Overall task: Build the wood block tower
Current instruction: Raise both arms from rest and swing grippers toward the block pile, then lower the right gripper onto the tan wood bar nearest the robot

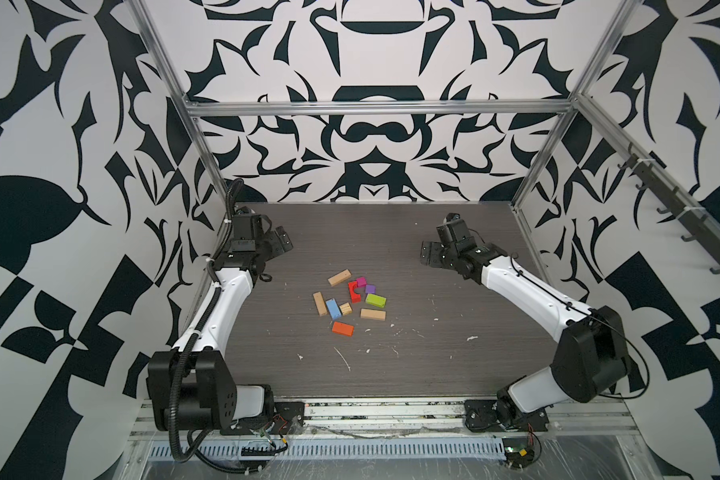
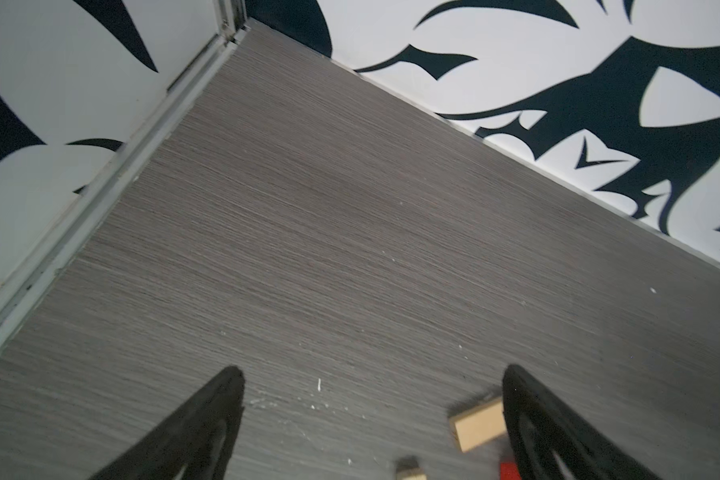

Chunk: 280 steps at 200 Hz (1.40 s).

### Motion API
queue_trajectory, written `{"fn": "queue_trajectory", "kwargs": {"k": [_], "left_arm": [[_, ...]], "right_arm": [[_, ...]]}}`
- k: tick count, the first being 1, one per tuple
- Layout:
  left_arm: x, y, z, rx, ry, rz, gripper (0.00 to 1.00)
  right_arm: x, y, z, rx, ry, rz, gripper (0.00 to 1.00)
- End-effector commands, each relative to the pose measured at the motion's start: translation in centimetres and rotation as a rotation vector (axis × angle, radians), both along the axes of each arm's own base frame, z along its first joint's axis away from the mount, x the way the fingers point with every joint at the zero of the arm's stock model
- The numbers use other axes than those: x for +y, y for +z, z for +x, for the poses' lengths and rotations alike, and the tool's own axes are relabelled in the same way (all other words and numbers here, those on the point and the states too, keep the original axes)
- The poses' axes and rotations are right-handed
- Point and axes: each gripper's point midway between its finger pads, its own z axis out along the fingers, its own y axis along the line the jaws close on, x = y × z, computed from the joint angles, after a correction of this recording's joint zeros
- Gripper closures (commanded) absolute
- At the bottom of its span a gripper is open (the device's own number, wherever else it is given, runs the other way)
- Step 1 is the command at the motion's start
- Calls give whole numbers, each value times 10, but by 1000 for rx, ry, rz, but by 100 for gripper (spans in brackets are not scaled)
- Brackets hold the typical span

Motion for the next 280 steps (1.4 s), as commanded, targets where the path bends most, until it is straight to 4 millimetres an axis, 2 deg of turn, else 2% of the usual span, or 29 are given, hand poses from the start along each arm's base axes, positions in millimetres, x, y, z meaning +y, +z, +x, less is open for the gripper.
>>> {"fn": "queue_trajectory", "kwargs": {"k": [1,16,37,58,110,124,183,211,232,280], "left_arm": [[-31,-3,-26,109,-156,-98,1],[-48,-5,-32,136,-217,-163,0],[-70,-12,-42,158,-281,-256,0],[-76,-19,-49,199,-300,-289,0],[-96,-14,-51,202,-365,-392,1],[-96,-16,-49,214,-363,-397,1],[-99,-12,-47,197,-371,-412,0],[-98,-12,-46,190,-369,-412,1],[-97,-13,-46,192,-364,-406,0],[-96,-12,-46,186,-359,-397,1]], "right_arm": [[14,-12,-22,94,-62,116,0],[17,-17,-30,75,-92,63,0],[35,-25,-42,103,-73,63,0],[52,-34,-51,146,-42,50,0],[82,-40,-58,101,-20,-35,0],[91,-41,-62,87,-10,-53,0],[137,-67,-80,95,27,-7,0],[162,-75,-85,109,54,3,5],[178,-80,-89,142,101,-20,1],[194,-88,-95,152,127,-16,1]]}}
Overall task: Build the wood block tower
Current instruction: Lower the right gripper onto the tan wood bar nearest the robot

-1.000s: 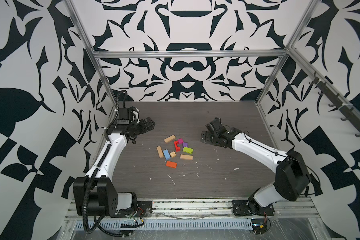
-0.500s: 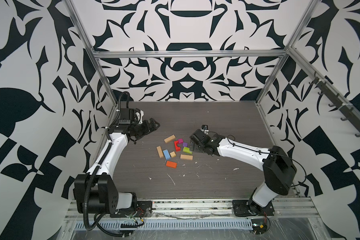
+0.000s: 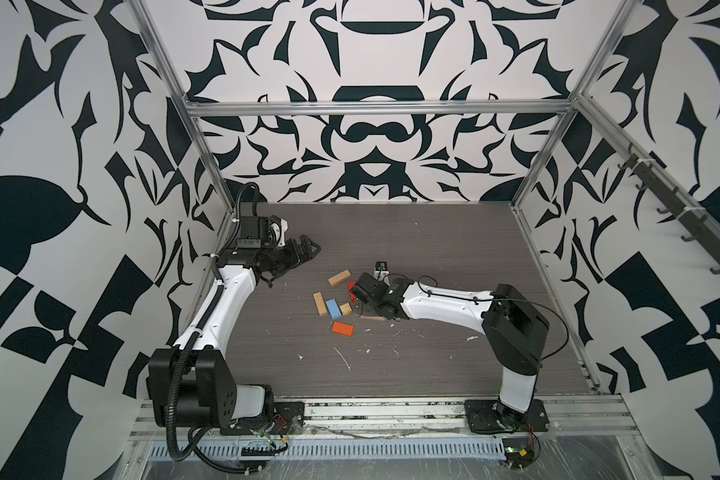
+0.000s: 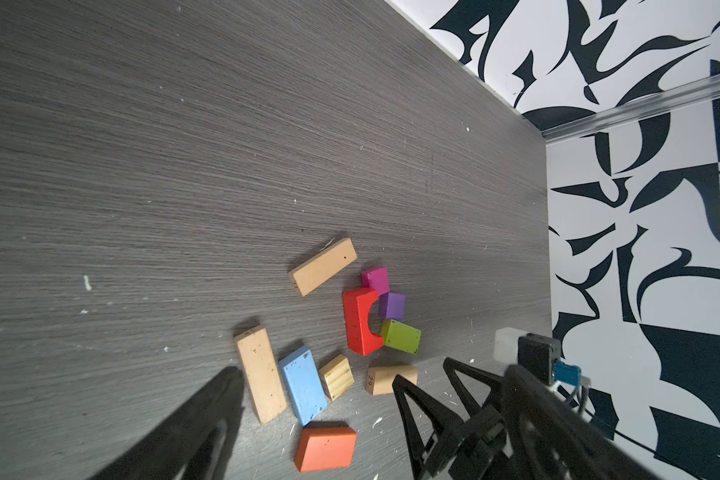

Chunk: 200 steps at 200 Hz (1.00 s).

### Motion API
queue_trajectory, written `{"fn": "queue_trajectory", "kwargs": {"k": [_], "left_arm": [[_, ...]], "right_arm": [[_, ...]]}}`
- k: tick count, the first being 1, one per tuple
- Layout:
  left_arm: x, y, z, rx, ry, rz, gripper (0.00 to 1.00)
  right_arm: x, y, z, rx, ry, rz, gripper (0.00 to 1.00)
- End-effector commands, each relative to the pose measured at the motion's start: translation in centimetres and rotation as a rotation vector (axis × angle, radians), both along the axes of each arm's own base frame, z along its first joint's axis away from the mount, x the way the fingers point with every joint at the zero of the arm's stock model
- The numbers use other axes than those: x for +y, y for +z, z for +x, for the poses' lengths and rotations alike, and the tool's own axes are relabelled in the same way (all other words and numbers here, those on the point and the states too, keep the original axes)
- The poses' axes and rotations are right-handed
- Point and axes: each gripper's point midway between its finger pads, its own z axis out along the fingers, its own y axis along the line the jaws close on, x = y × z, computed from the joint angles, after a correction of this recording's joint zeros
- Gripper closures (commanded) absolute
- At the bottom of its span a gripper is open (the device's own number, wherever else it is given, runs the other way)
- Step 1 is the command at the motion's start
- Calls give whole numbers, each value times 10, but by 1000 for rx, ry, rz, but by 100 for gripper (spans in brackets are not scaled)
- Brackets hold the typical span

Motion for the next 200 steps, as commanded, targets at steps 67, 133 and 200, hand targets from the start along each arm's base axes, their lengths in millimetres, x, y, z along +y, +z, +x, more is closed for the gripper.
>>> {"fn": "queue_trajectory", "kwargs": {"k": [67,133,200], "left_arm": [[-1,-1,-5,8,8,-9,0],[-2,-2,-5,12,5,-17,2],[-1,-3,-5,16,7,-16,2]], "right_arm": [[12,-5,-8,27,-48,14,1],[17,-19,-9,51,-53,5,2],[16,-28,-11,63,-52,-20,7]]}}
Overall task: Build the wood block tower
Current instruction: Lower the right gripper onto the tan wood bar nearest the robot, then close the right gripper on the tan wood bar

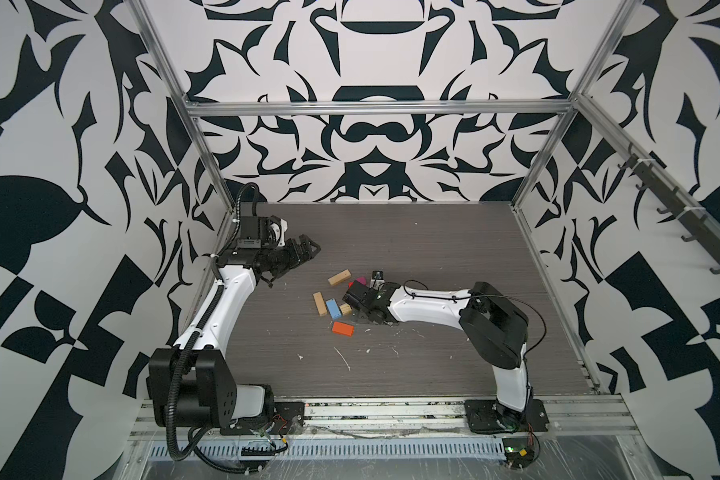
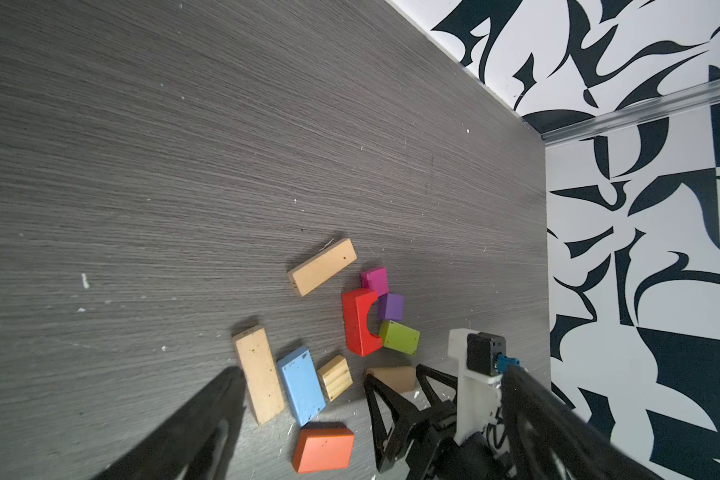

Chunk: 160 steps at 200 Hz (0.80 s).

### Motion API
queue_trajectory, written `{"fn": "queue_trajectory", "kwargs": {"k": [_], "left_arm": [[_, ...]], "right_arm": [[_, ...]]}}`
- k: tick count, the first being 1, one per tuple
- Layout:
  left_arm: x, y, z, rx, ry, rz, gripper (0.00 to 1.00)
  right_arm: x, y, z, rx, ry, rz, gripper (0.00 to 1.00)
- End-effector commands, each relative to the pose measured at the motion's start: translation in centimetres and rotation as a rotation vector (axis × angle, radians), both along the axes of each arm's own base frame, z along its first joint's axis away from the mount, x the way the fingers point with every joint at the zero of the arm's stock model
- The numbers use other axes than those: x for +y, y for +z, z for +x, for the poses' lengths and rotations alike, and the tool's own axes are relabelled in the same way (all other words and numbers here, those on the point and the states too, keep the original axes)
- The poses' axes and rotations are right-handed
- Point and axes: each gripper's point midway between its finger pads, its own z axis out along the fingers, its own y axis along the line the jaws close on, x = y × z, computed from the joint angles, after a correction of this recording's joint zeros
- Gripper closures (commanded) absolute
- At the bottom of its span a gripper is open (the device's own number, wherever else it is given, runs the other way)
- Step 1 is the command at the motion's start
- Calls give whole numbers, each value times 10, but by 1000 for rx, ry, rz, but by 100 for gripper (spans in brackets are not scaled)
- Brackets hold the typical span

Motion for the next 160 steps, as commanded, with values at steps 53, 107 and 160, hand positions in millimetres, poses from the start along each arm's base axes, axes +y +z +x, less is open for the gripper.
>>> {"fn": "queue_trajectory", "kwargs": {"k": [53,107,160], "left_arm": [[-1,-2,-5,9,-2,-6,2],[-2,-4,-5,16,-2,-10,2],[-1,-5,-5,17,1,-4,1]], "right_arm": [[6,11,-1,-25,7,-33,16],[3,7,-3,-16,4,-47,24],[-3,14,-7,-25,51,-62,31]]}}
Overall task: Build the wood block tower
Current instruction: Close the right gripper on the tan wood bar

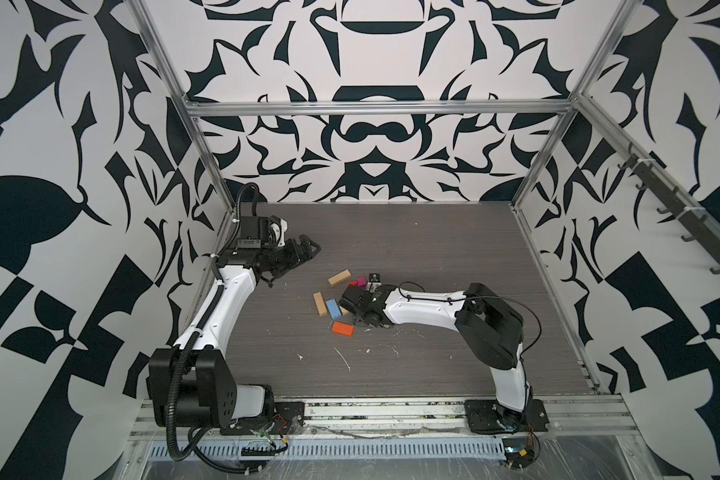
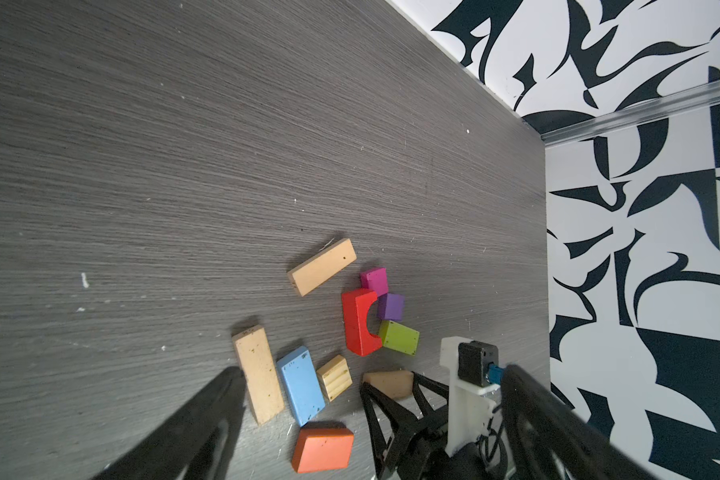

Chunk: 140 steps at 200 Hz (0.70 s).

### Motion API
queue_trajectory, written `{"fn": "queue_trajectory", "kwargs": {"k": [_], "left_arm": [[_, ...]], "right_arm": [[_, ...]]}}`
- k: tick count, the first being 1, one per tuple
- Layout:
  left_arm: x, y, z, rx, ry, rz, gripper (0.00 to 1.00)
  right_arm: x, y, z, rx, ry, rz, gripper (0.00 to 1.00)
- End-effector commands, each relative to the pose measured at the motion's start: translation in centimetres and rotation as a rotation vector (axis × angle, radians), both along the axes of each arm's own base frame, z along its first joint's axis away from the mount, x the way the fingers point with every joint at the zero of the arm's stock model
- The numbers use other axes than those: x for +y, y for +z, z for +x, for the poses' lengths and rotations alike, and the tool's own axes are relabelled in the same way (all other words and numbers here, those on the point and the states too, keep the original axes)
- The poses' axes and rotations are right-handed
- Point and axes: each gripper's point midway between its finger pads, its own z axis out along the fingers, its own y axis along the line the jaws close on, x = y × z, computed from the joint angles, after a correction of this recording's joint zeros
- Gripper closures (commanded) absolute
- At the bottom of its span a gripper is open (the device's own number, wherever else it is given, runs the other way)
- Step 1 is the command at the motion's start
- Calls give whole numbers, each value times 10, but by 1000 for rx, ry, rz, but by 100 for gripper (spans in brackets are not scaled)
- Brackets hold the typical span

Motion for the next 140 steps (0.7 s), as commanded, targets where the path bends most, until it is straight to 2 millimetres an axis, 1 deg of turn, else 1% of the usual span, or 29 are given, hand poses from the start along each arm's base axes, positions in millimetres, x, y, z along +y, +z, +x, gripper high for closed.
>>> {"fn": "queue_trajectory", "kwargs": {"k": [1,20,79,99,140], "left_arm": [[-1,-4,-5,15,-1,-4,2],[-3,-7,-5,32,-6,-17,2],[-2,-9,-5,34,-7,-12,3],[-2,-9,-5,34,-6,-9,3],[-3,-12,-5,45,-9,-14,3]], "right_arm": [[-6,15,0,-32,31,-24,31],[-11,17,-2,-42,39,-20,34],[-30,21,1,-44,46,-25,36],[-39,23,4,-39,45,-21,36],[-66,27,12,-46,22,-39,35]]}}
